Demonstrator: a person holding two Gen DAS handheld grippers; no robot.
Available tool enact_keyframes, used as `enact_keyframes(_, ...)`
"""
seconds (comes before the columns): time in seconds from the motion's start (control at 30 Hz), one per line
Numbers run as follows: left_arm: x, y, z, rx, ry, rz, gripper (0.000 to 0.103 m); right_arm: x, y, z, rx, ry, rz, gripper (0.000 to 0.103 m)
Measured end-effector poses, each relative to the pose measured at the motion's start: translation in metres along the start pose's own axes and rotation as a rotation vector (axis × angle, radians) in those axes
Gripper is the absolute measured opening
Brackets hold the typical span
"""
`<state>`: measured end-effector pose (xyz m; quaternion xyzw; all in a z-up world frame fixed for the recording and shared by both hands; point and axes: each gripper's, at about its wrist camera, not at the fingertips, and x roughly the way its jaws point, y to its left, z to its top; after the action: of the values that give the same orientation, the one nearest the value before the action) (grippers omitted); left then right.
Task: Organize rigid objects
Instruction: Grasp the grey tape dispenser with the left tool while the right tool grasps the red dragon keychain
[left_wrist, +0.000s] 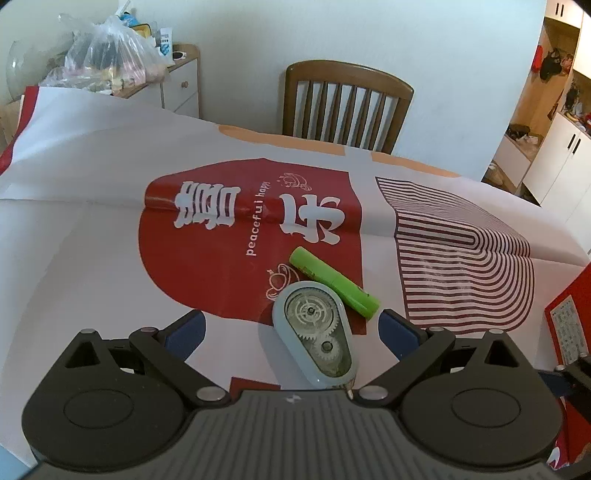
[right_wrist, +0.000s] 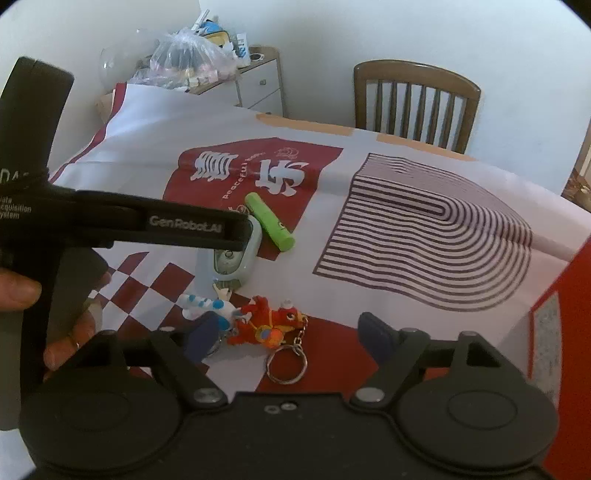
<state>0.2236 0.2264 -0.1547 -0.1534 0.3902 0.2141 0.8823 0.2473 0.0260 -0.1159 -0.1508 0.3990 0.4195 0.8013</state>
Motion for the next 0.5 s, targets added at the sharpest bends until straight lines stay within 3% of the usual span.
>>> enact_keyframes(0.33,0.018,-0.003,0.000,0.001,0.022,0.005,0.099,0.017,0.003,0.004,-0.120,0.049,0.097,0.077)
enact_keyframes(0.5,0.023,-0.008,-0.003,0.021,0.026,0.010,0.089,0.024,0.007,0.002,-0.202,0.068,0.119,0.077)
